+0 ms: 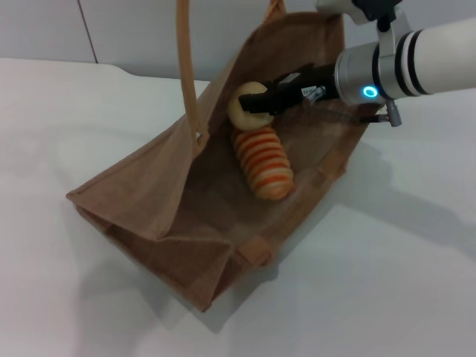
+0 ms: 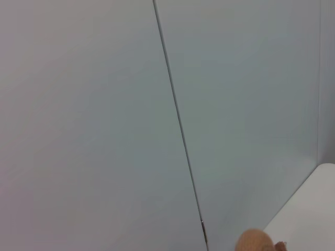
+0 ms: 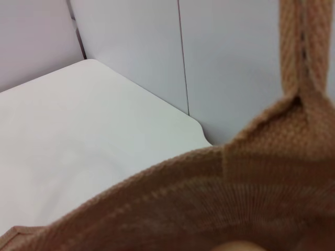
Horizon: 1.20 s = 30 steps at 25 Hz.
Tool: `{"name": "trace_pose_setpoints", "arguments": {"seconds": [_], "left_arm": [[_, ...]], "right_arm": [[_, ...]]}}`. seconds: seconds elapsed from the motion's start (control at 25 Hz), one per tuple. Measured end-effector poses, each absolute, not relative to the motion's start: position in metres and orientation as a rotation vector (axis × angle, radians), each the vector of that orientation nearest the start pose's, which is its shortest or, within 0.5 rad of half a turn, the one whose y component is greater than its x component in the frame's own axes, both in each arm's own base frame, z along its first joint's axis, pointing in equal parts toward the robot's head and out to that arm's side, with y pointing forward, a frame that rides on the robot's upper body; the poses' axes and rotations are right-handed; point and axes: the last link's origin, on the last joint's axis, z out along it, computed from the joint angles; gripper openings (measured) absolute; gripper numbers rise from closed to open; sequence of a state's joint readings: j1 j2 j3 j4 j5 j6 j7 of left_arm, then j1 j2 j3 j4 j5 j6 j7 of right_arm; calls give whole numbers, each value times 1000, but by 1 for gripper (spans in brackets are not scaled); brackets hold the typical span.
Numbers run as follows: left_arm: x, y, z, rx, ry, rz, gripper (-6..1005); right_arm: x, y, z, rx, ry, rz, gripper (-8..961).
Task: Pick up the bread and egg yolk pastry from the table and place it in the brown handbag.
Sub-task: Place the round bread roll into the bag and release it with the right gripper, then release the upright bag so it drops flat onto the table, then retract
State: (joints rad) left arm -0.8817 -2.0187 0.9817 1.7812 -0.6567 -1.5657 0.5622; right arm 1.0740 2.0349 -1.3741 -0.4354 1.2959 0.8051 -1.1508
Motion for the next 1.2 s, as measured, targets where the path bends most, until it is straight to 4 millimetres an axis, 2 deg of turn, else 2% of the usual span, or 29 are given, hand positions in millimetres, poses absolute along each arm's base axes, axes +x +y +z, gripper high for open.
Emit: {"name": "trace_pose_setpoints", "arguments": {"seconds": [0.24, 0.48, 0.68, 0.84, 1.0, 1.2], "left_arm": [[-21, 397, 151, -2318, -429, -218, 124], [-27, 399, 154, -2301, -443, -214, 125], [-35, 400, 158, -2280, -467, -215, 125], [-47, 401, 164, -2249, -491, -199, 125], [-68, 403, 172, -2184, -540, -180, 125], [-86, 402, 183, -2128, -576, -187, 126]], "right_arm": [[107, 459, -75, -2639, 687, 236, 447], [108, 458, -76, -2645, 695, 227, 496], [110, 457, -77, -2650, 693, 215, 725], [113, 451, -78, -2693, 695, 182, 770], [130, 435, -76, -2768, 748, 164, 769], [168, 432, -46, -2662, 766, 123, 768]]}}
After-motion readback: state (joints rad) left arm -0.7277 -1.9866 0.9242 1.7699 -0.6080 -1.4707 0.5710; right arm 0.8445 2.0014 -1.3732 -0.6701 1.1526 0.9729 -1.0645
